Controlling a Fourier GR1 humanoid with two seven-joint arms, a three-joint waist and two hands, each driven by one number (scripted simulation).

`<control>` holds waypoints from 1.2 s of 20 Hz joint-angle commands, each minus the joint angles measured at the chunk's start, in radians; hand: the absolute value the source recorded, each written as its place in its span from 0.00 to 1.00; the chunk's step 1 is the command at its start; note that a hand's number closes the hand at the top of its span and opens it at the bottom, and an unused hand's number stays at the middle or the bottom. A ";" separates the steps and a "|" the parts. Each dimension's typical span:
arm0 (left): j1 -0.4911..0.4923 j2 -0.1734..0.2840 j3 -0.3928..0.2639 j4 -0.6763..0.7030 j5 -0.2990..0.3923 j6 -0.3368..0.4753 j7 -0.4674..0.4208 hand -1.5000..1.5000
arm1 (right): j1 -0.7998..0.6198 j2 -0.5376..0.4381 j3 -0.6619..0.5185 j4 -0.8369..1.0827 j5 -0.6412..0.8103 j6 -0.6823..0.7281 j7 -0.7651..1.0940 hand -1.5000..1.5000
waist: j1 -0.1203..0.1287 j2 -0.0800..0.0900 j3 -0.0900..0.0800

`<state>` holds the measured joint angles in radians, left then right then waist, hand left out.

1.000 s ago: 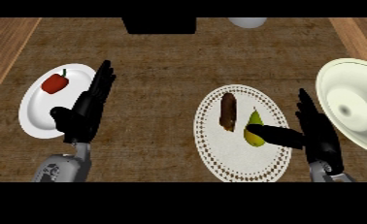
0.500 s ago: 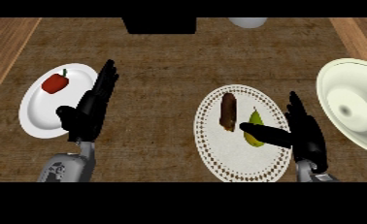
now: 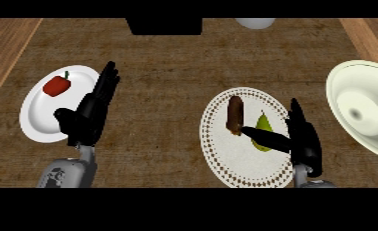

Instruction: Pick the pear from the placemat and place it in the bowl

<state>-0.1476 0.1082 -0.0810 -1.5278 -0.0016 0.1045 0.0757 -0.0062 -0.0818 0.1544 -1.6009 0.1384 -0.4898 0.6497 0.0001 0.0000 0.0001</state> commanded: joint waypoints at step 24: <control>-0.013 -0.011 0.042 -0.021 -0.008 -0.046 0.037 0.50 | -0.058 0.025 0.102 0.300 0.145 0.144 -0.190 1.00 | 0.003 0.000 0.000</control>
<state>-0.1463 0.0768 -0.0672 -1.5369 -0.0324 0.0791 0.0831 -0.0605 -0.0866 0.2163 -1.3506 0.2702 -0.3713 0.5043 -0.0027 -0.0112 -0.0160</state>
